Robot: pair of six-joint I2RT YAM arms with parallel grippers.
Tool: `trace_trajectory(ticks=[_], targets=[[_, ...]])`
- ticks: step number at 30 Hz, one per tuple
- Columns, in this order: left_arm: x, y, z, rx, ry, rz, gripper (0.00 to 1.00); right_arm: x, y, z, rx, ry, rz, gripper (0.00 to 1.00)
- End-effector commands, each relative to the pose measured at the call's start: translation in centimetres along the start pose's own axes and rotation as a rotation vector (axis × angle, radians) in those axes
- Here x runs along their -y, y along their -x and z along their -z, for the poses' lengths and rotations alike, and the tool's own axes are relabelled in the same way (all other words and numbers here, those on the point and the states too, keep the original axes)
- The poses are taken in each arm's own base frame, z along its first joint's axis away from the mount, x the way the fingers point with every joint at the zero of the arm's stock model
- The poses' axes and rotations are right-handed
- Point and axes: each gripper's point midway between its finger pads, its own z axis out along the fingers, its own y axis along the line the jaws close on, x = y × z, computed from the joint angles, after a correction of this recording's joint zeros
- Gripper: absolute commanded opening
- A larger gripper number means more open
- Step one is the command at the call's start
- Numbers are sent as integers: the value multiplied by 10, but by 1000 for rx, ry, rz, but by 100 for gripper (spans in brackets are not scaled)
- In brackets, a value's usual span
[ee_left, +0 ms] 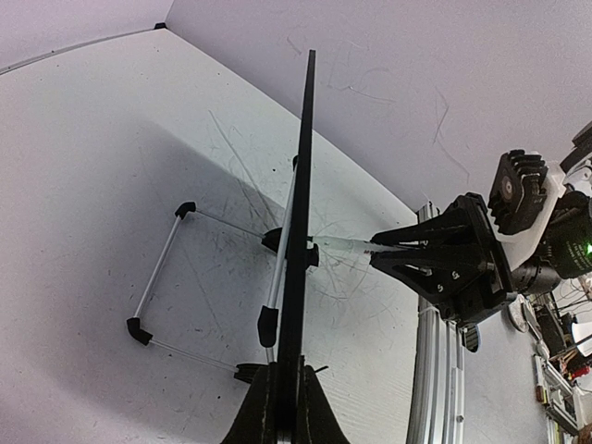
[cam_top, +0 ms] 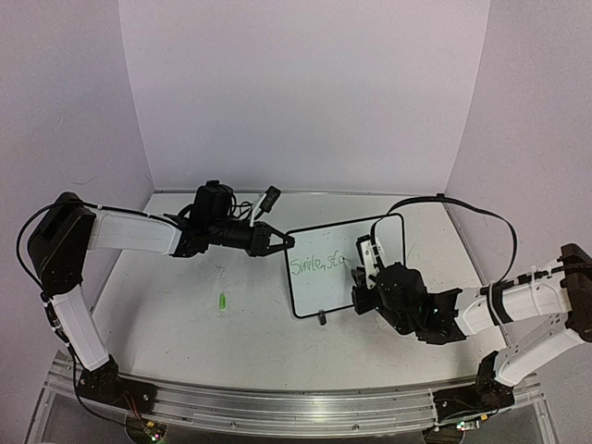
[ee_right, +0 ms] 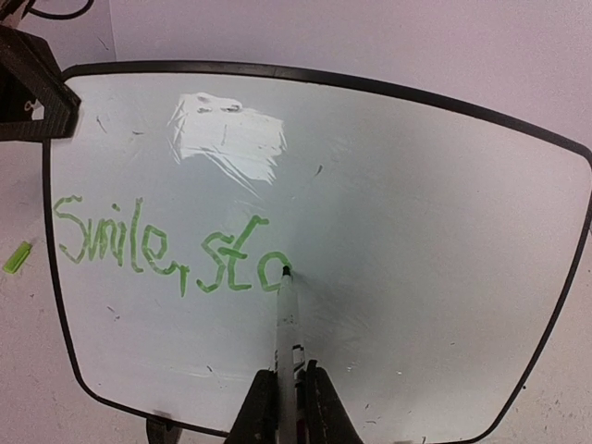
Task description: Write a sentence on the whiteboard
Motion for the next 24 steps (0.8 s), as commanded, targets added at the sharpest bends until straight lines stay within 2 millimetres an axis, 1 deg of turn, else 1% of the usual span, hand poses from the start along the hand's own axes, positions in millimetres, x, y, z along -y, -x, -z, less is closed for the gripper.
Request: trace_trajectory(ticks=[1, 15, 17, 22, 24], targets=[[11, 6, 4, -3, -11, -28, 0, 6, -7, 2, -28, -17, -20, 0], [11, 6, 5, -2, -8, -30, 0, 7, -16, 4, -52, -12, -20, 0], [11, 6, 4, -2, -8, -30, 0, 7, -14, 4, -47, -13, -20, 0], [10, 5, 3, -6, -10, -26, 0, 7, 18, 10, 41, -3, -51, 0], [10, 5, 4, -6, -7, -26, 0, 10, 26, 14, 67, -1, -69, 0]])
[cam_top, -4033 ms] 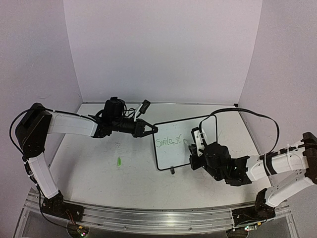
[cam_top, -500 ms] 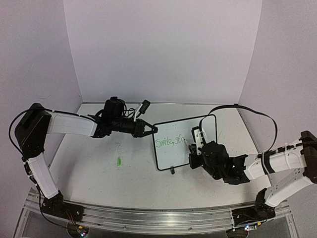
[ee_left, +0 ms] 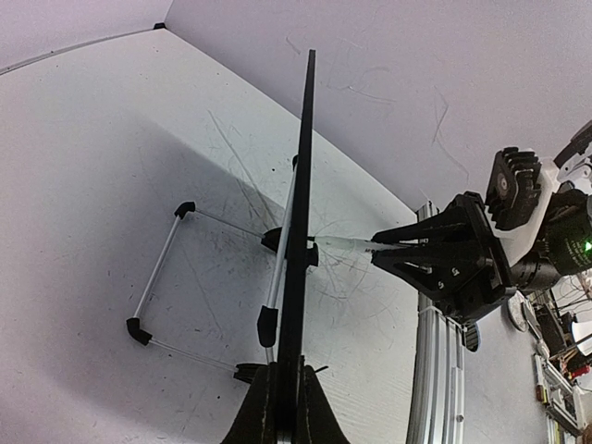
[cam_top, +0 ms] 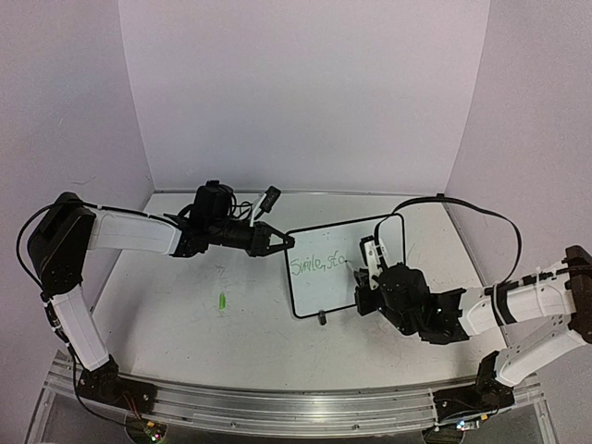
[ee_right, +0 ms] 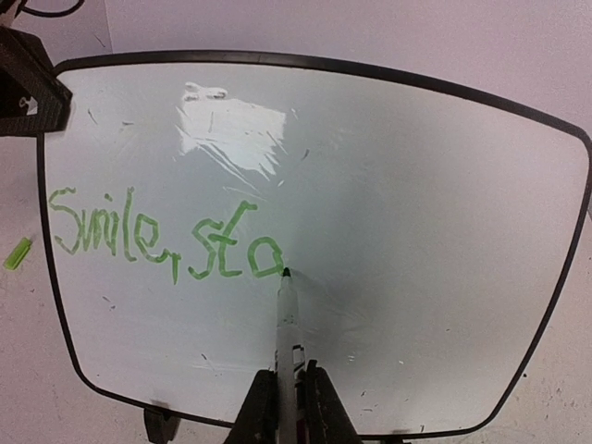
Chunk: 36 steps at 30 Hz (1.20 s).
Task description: Write a sentence on the whiteboard
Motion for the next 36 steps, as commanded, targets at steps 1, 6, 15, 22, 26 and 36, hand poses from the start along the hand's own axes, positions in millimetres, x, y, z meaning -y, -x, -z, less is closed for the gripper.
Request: trace_trajectory(ticks=[1, 6, 15, 22, 26, 36], targets=[[10, 5, 4, -4, -6, -24, 0, 7, 31, 12, 93, 1, -55, 0], [10, 5, 3, -6, -11, -24, 0, 4, 31, 7, 90, 7, -35, 0], [11, 6, 5, -2, -8, -28, 0, 5, 29, 0, 80, -9, -29, 0], [12, 8, 5, 1, -9, -32, 0, 4, 26, -4, 72, -12, -20, 0], [12, 8, 5, 0, -9, -32, 0, 2, 25, -5, 68, -11, -8, 0], [11, 7, 5, -1, -6, -32, 0, 2, 12, -3, 31, -17, 17, 0]])
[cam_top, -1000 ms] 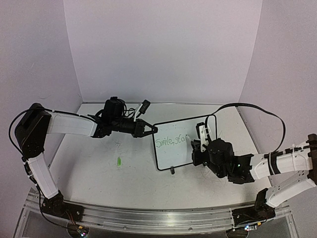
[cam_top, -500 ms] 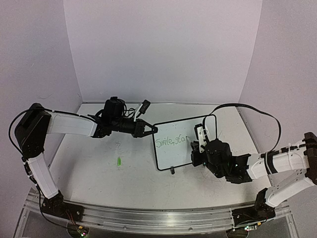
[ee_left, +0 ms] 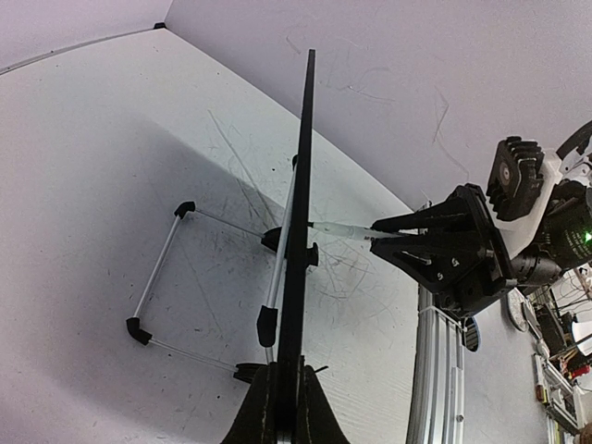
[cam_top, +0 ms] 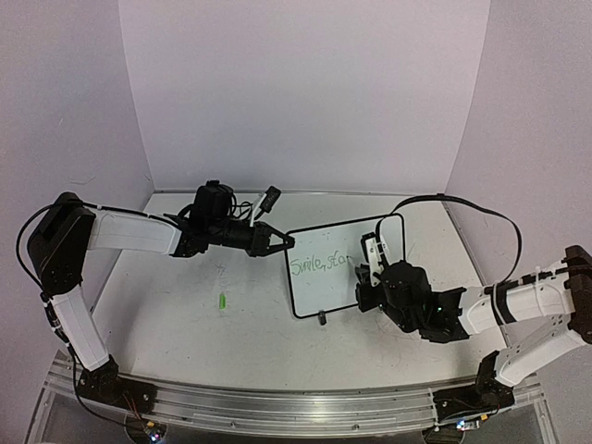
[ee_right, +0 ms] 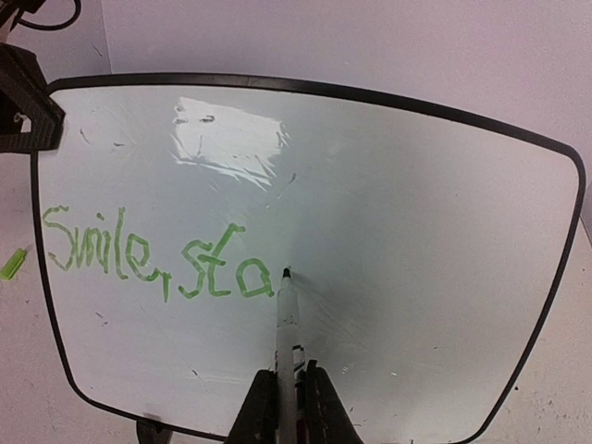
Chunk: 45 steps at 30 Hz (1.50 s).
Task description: Write a sentence on the whiteboard
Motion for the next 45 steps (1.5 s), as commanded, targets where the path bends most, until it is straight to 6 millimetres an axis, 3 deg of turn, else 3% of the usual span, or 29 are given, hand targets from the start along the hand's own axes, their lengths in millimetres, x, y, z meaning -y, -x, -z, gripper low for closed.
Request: trace_trajectory(ticks=[1, 14, 27, 45], targets=[[11, 8, 5, 0, -6, -32, 0, -5, 4, 1, 1, -1, 5, 0], [11, 7, 5, -1, -6, -31, 0, 1, -11, 6, -32, -17, -12, 0], [13, 8, 5, 0, -8, -34, 0, 12, 15, -2, 32, -64, -42, 0], [12, 7, 4, -3, -9, -33, 0, 12, 21, -4, 43, -63, -37, 0]])
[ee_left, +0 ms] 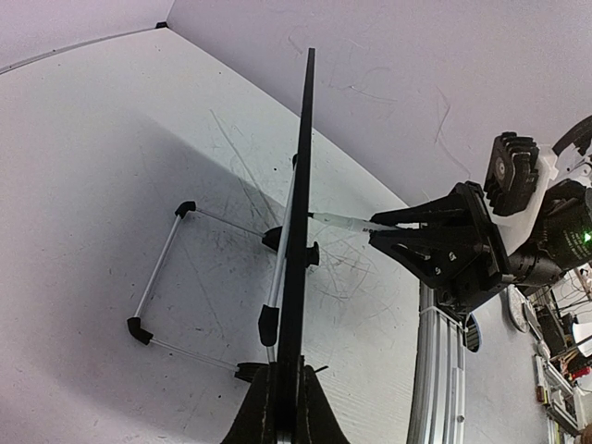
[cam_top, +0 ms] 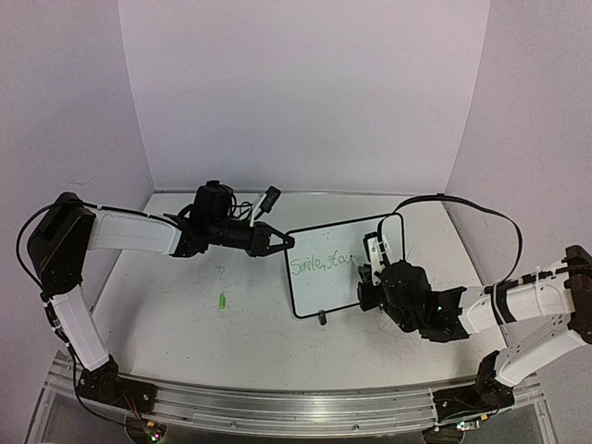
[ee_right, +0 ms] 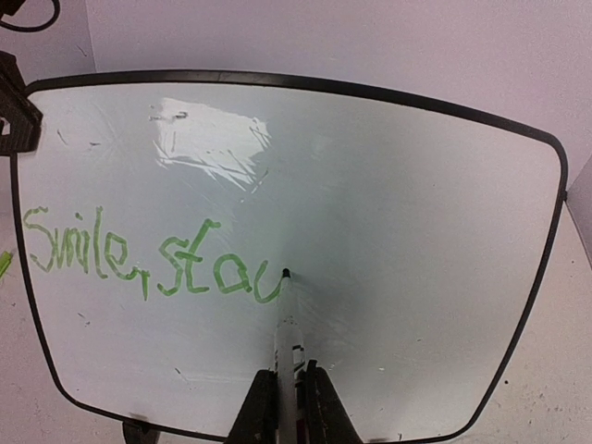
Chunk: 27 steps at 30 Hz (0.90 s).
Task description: Write a sentence on the whiteboard
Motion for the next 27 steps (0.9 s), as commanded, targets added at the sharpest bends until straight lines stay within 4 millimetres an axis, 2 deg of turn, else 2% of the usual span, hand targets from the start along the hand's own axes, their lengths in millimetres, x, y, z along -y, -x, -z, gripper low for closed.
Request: trace_trajectory(ticks=[1, 12, 27], targets=[[13, 7, 4, -2, -12, -35, 0, 3, 21, -3, 45, -19, -35, 0], [12, 8, 4, -1, -8, -40, 0, 0, -7, 0, -29, 8, -29, 0], [13, 8, 5, 0, -8, -41, 0, -2, -16, 6, -55, 15, -39, 0]])
